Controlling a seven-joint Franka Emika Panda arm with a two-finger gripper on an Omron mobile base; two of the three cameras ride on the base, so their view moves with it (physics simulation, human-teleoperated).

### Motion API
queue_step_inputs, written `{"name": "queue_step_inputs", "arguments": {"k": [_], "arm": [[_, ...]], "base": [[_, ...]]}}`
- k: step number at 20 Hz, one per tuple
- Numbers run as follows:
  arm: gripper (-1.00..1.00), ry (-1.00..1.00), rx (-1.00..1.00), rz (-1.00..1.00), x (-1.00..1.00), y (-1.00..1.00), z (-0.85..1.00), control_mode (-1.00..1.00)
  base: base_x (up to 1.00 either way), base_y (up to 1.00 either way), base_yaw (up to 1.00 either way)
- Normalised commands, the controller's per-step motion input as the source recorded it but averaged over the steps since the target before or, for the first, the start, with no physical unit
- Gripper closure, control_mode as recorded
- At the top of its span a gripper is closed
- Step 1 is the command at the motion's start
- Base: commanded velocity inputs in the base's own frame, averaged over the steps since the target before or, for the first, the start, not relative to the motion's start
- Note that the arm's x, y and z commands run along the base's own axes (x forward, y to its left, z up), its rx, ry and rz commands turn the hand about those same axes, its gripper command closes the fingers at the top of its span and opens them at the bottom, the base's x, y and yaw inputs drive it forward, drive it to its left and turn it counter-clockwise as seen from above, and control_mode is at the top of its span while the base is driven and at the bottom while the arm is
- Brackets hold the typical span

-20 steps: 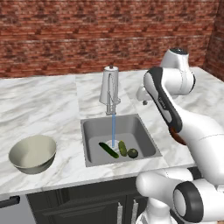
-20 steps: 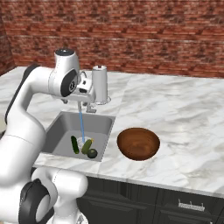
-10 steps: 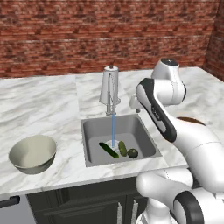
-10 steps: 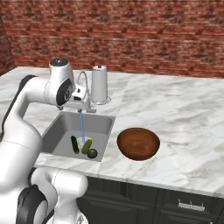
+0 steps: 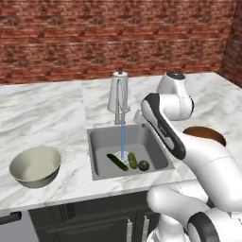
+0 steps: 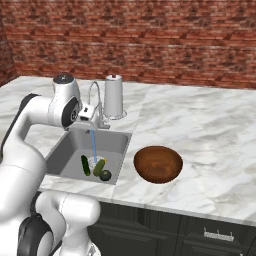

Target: Pick the cucumbers from the sink and place them in one bowl. Place the squash in the other bowl. Then turn off the sink faucet.

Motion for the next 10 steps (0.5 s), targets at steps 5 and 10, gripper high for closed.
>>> {"name": "queue_step_inputs", "arguments": {"k": [5,10], "arm": [[-1.00,0.00,0.00,0.00,0.12,0.09,-0.37,-1.00],[-1.00,0.00,0.00,0.00,0.14,0.23,-0.36,-1.00]], "base": [[0.00,0.00,0.00],[0.00,0.00,0.00]]}}
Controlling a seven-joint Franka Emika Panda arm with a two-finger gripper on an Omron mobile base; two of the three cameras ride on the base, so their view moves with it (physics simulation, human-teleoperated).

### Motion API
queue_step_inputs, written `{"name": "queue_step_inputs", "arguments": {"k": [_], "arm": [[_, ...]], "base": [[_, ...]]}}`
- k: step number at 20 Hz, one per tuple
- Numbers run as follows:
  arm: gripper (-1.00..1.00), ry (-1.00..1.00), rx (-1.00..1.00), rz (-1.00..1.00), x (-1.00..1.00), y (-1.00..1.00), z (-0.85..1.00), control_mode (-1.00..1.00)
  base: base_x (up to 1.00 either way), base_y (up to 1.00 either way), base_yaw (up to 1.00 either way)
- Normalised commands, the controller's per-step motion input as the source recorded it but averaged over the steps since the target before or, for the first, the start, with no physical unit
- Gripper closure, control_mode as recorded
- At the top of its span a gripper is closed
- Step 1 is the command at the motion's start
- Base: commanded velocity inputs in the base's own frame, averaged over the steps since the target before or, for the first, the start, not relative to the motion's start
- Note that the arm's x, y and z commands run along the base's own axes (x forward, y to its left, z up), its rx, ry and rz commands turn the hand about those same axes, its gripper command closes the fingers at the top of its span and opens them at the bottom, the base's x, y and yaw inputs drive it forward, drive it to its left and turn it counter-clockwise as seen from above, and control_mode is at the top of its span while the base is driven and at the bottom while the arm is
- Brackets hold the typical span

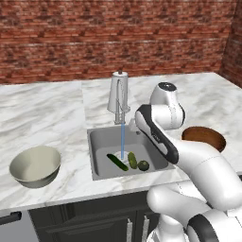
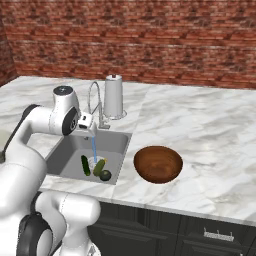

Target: Pick the cucumbers from the sink and place them in one bowl. Place the squash in the other bowl. Then turn off the sink faucet.

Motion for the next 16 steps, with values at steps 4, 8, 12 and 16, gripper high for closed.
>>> {"name": "queue_step_inputs", "arguments": {"k": [4,8,12,16], "arm": [[-1.00,0.00,0.00,0.00,0.13,0.23,-0.29,-1.00],[-1.00,0.00,0.00,0.00,0.11,0.23,-0.29,-1.00],[-1.00,0.00,0.00,0.00,0.09,0.14,-0.29,-1.00],[-1.00,0.00,0.00,0.00,0.04,0.06,-0.23,-1.00]], "base": [[0.00,0.00,0.00],[0.00,0.00,0.00],[0.00,0.00,0.00],[0.00,0.00,0.00]]}}
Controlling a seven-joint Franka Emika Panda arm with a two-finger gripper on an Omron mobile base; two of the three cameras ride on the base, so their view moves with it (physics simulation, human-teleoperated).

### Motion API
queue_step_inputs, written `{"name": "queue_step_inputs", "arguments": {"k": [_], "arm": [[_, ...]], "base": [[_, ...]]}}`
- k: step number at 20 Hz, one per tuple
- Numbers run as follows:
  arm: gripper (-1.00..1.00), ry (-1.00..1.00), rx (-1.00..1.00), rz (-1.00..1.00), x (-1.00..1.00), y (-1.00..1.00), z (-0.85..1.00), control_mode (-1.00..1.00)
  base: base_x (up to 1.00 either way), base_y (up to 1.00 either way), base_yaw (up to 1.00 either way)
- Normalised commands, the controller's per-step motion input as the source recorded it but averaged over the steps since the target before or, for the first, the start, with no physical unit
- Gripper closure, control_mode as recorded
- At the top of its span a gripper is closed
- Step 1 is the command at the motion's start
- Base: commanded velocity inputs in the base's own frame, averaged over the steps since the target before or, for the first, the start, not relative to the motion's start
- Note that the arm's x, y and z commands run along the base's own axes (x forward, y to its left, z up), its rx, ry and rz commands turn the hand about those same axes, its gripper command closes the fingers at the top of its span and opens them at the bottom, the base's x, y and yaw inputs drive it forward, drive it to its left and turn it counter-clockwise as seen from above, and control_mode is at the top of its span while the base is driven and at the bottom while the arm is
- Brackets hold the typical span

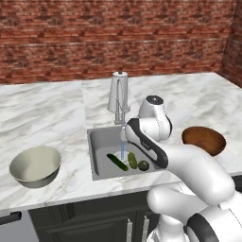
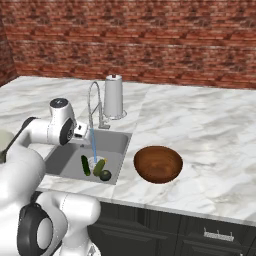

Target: Pick the cucumbers from the sink and place them in one bowl. Place the squash in the other bowl. Then turn off the sink faucet.

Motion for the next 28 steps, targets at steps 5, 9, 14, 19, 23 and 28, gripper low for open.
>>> {"name": "queue_step_inputs", "arguments": {"k": [5,9,14,19,23,28], "arm": [[-1.00,0.00,0.00,0.00,0.08,0.00,-0.18,-1.00],[-1.00,0.05,0.00,0.00,0.21,0.03,-0.06,-1.00],[-1.00,0.06,0.00,0.00,0.29,0.09,-0.08,-1.00],[-1.00,0.05,0.00,0.00,0.29,0.09,-0.13,-1.00],[-1.00,0.00,0.00,0.00,0.11,0.04,-0.17,-1.00],[-1.00,-0.03,0.00,0.00,0.02,0.00,-0.17,-1.00]], "base": [[0.00,0.00,0.00],[0.00,0.00,0.00],[0.00,0.00,0.00],[0.00,0.00,0.00],[0.00,0.00,0.00],[0.00,0.00,0.00]]}}
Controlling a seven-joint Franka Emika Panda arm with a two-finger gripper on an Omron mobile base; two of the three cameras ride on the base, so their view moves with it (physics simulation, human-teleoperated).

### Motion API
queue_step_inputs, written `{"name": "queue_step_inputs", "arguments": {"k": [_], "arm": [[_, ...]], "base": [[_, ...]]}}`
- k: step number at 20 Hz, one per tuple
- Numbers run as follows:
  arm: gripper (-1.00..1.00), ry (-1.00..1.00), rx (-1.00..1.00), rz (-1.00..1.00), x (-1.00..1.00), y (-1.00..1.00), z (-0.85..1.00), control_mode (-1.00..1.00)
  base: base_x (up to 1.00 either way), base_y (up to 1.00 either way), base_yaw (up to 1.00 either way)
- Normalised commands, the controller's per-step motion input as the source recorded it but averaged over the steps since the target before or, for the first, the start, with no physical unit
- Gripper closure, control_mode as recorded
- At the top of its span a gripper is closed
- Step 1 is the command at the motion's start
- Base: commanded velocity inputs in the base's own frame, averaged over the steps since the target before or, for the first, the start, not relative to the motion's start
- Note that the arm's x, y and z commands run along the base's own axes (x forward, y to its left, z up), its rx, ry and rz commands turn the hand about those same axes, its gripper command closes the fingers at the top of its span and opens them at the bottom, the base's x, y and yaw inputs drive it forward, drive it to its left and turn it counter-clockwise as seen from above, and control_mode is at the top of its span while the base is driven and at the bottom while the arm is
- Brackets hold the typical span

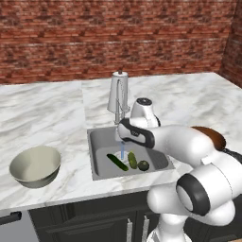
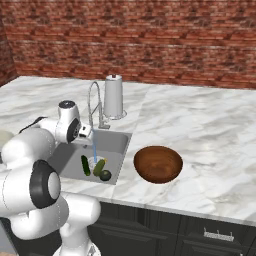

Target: Pick the cucumbers from the sink and place them in one bowl. Place the squash in the other bowl. Then turn off the sink faucet.

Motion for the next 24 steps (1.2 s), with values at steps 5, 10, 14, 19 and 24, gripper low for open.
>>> {"name": "queue_step_inputs", "arguments": {"k": [5,10,14,19,24], "arm": [[-1.00,0.00,0.00,0.00,0.05,0.00,-0.38,-1.00],[-1.00,0.01,0.00,0.00,0.19,0.00,-0.30,-1.00],[-1.00,0.04,0.00,0.00,0.21,0.07,-0.23,-1.00],[-1.00,0.02,0.00,0.00,0.09,0.10,-0.19,-1.00],[-1.00,0.01,0.00,0.00,0.01,0.09,-0.20,-1.00]], "base": [[0.00,0.00,0.00],[0.00,0.00,0.00],[0.00,0.00,0.00],[0.00,0.00,0.00],[0.00,0.00,0.00]]}}
